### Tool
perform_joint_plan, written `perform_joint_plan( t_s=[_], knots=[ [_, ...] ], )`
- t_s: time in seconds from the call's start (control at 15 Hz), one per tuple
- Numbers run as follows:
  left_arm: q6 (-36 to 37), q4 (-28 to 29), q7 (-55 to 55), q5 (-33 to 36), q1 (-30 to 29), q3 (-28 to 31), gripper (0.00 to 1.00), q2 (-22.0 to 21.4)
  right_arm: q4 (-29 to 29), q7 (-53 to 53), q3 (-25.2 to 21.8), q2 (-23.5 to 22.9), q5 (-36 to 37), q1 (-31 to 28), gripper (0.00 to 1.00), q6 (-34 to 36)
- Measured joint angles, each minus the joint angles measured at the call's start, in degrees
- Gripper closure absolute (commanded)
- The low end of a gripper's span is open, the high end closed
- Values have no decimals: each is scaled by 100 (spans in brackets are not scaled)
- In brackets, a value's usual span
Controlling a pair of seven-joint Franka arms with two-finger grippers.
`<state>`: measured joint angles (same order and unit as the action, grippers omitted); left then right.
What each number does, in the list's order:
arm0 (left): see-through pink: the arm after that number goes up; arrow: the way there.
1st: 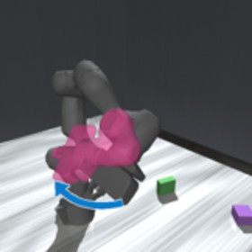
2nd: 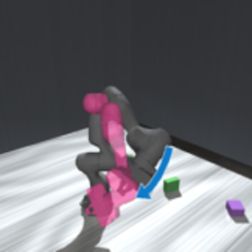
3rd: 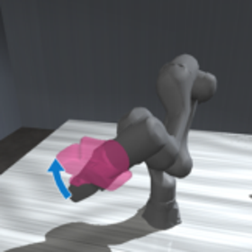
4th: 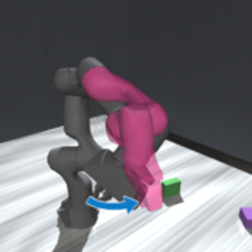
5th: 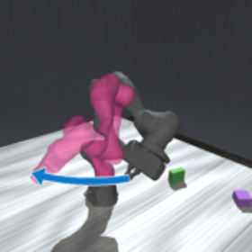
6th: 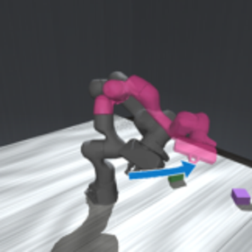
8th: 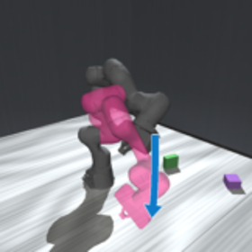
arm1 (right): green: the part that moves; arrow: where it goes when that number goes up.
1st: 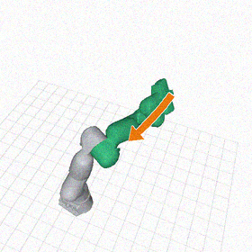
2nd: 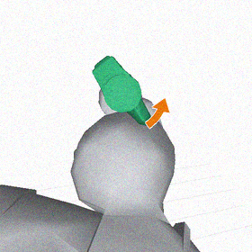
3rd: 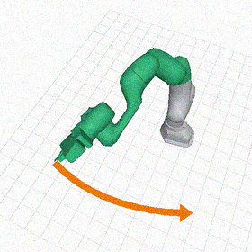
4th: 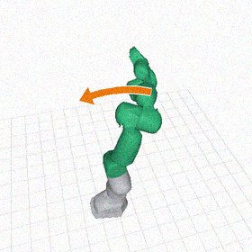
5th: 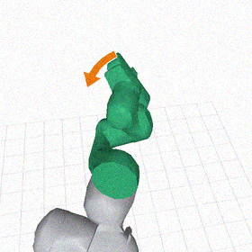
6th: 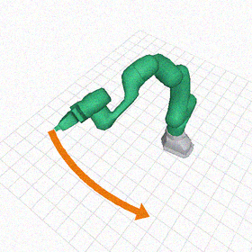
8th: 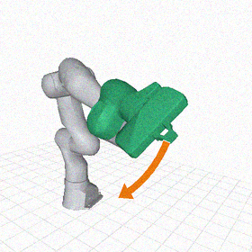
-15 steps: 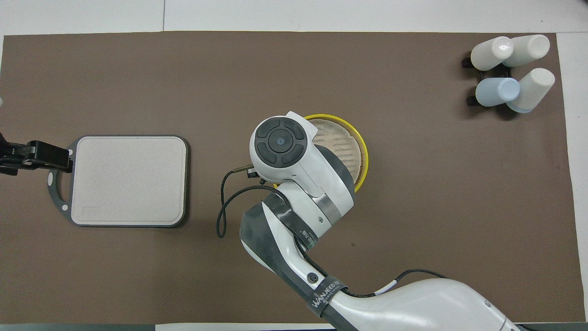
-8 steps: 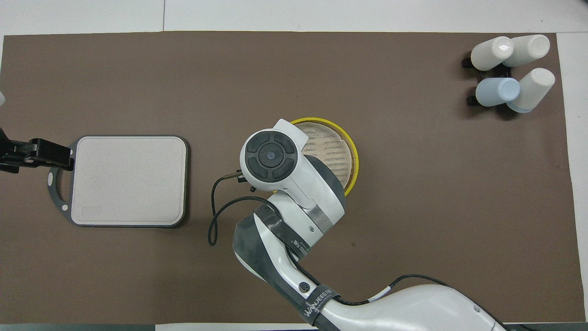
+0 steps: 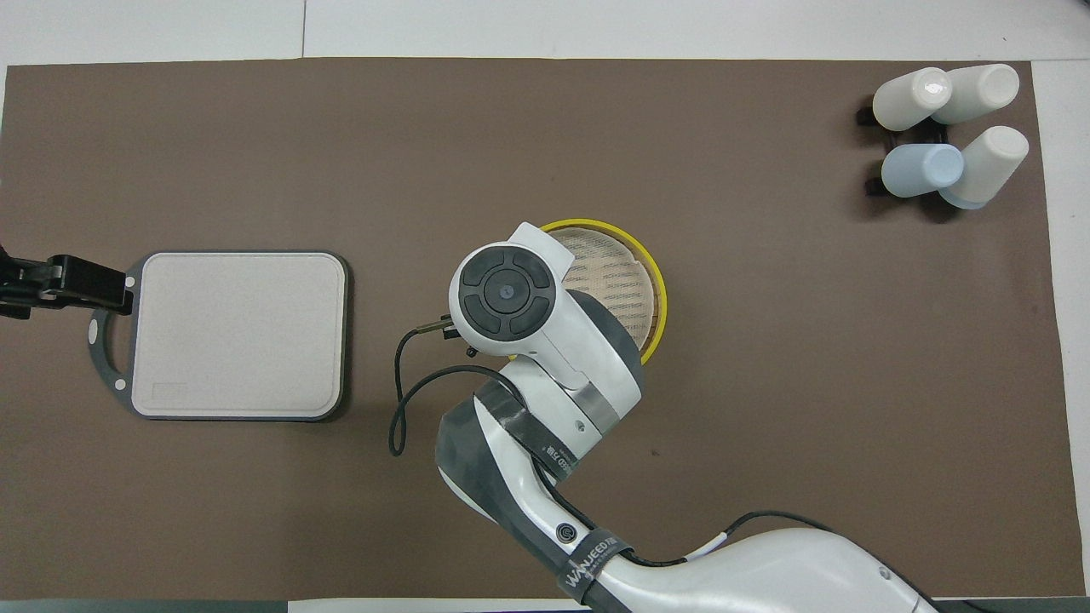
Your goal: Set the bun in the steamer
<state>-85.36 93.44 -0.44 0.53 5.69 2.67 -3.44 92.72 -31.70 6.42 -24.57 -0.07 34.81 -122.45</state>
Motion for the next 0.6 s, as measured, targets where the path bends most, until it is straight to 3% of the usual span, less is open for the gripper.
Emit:
perform_joint_plan(
  t_s=[0.2, 0.27, 0.33, 0.4, 0.6],
  knots=[
    [0, 0, 14, -1, 0, 0, 0, 0, 104, -2, -6, -2, -3, -1, 57, 27],
    [-1, 0, 16, -1, 0, 0, 0, 0, 104, -2, -7, 1, -3, -2, 49, 27],
    [-5, 0, 16, -1, 0, 0, 0, 0, 101, -2, -10, 3, -3, -4, 7, 27],
    [-6, 0, 17, -1, 0, 0, 0, 0, 90, -2, -15, 4, -3, -6, 0, 27],
    [-6, 0, 21, -1, 0, 0, 0, 0, -192, -2, -26, 17, 5, -9, 0, 342]
  ],
)
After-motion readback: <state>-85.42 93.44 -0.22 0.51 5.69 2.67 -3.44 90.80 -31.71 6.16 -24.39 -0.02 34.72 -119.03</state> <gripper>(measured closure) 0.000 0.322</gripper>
